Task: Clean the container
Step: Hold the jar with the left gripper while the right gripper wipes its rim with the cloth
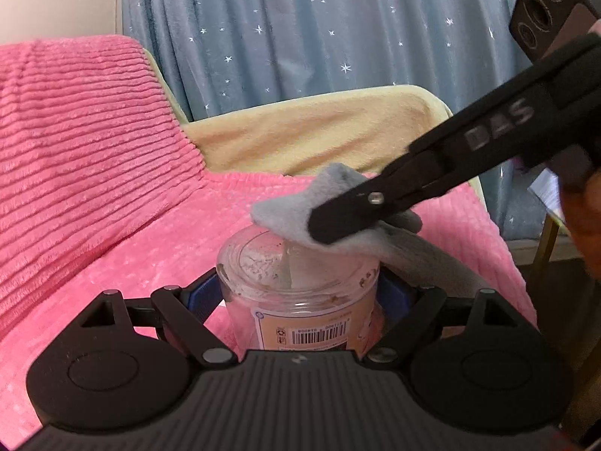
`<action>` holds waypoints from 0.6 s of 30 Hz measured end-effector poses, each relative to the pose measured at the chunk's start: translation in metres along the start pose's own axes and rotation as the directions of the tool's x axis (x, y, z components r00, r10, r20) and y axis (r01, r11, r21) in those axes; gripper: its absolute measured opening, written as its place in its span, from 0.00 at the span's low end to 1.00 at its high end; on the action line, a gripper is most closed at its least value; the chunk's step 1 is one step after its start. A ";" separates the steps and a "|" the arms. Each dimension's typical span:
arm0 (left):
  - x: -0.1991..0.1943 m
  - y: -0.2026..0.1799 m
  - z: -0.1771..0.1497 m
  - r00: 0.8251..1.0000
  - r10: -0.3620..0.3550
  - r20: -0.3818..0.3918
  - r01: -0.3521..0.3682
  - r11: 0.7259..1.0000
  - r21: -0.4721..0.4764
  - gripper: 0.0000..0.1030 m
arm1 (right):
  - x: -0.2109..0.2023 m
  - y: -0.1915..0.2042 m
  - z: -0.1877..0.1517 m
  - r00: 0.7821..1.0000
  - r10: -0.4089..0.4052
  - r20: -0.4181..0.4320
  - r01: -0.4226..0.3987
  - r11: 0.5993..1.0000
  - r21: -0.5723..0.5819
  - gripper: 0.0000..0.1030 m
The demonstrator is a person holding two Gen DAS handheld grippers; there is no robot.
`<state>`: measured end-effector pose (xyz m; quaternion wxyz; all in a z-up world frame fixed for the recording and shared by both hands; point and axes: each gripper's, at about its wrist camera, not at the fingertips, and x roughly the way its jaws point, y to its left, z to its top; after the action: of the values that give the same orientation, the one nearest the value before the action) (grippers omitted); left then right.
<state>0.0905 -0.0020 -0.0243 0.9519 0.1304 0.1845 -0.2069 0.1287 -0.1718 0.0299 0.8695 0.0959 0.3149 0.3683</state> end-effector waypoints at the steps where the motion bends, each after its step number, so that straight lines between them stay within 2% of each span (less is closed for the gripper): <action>1: 0.000 0.001 -0.001 1.000 -0.002 0.003 0.002 1.000 -0.005 0.83 | 0.001 0.002 -0.001 1.000 0.020 -0.009 -0.020 1.000 0.007 0.03; 3: 0.000 0.002 -0.001 1.000 -0.003 0.005 0.003 1.000 -0.009 0.83 | 0.005 0.006 -0.003 0.998 0.059 -0.026 -0.058 0.998 0.020 0.03; 7: 0.000 0.004 -0.002 1.000 -0.002 0.007 0.002 1.000 -0.019 0.83 | 0.016 0.017 0.000 0.997 0.070 -0.026 -0.070 0.997 0.020 0.03; 13: 0.001 0.002 -0.004 1.000 0.006 0.016 -0.006 1.000 -0.023 0.83 | 0.031 0.022 0.001 0.998 -0.005 0.070 0.004 1.000 0.011 0.01; 15: 0.001 0.004 -0.005 1.000 0.003 0.020 -0.002 1.000 -0.027 0.83 | 0.031 0.019 0.003 0.992 -0.071 0.103 0.070 0.997 0.012 0.01; 18: 0.002 0.005 -0.004 1.000 -0.001 0.018 0.001 1.000 -0.028 0.83 | 0.024 0.012 0.002 0.990 -0.092 0.109 0.091 0.996 0.013 0.01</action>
<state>0.0933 0.0024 -0.0279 0.9552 0.1153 0.1787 -0.2060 0.1354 -0.1466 0.0244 0.9011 0.1049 0.2724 0.3207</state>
